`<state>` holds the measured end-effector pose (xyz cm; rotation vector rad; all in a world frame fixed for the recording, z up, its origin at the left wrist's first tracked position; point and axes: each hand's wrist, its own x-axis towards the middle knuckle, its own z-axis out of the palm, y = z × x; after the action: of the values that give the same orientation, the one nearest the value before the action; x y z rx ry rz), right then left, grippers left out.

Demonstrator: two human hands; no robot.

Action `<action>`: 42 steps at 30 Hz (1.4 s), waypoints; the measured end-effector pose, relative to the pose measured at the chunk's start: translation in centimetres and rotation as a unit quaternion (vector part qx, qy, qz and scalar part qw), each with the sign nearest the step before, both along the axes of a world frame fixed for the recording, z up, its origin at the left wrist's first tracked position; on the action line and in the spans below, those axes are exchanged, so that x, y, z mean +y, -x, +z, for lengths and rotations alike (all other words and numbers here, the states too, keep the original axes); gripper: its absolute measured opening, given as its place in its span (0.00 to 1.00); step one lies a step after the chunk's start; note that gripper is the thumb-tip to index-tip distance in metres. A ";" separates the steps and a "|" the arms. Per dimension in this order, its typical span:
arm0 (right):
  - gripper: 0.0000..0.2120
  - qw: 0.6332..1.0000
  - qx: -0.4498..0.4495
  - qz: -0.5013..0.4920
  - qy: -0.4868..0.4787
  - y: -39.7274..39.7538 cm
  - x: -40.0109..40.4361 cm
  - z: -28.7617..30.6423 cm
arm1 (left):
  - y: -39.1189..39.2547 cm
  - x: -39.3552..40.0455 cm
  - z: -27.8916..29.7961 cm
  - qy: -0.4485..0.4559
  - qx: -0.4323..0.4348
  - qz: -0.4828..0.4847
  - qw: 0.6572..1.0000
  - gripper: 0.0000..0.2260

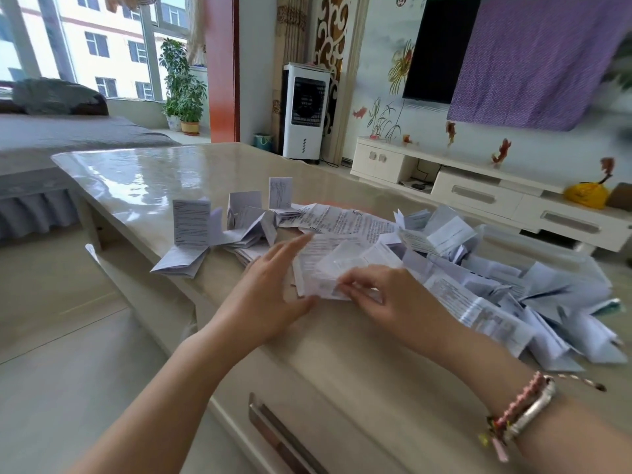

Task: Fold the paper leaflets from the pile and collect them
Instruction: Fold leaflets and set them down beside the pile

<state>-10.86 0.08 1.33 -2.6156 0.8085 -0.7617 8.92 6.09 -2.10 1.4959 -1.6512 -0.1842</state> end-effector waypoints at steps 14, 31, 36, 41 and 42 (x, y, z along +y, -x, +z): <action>0.10 0.976 -0.114 -0.033 -0.184 4.8 -0.8 -0.3 | 0.6 1.0 0.6 -0.063 0.174 -0.060 0.981 0.13; 0.16 0.996 -0.080 -0.042 -0.003 3.8 -2.4 -2.0 | -0.8 1.0 0.7 -0.077 0.184 -0.038 0.979 0.16; 0.11 0.972 -0.131 -0.085 -0.176 3.3 -0.9 -1.0 | -0.1 0.6 0.1 -0.032 0.247 -0.001 0.968 0.05; 0.16 0.945 -0.165 -0.135 -0.250 3.1 -1.2 -1.1 | 0.4 0.2 -0.2 -0.036 0.217 0.044 0.974 0.06; 0.16 0.950 -0.151 -0.155 -0.226 3.1 -1.4 -1.2 | 0.4 0.1 -0.3 -0.036 0.197 0.060 0.978 0.10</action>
<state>-13.94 -1.30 0.12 -1.9354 1.1546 -0.9033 8.54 6.17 -2.40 1.4964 -1.2459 -0.4478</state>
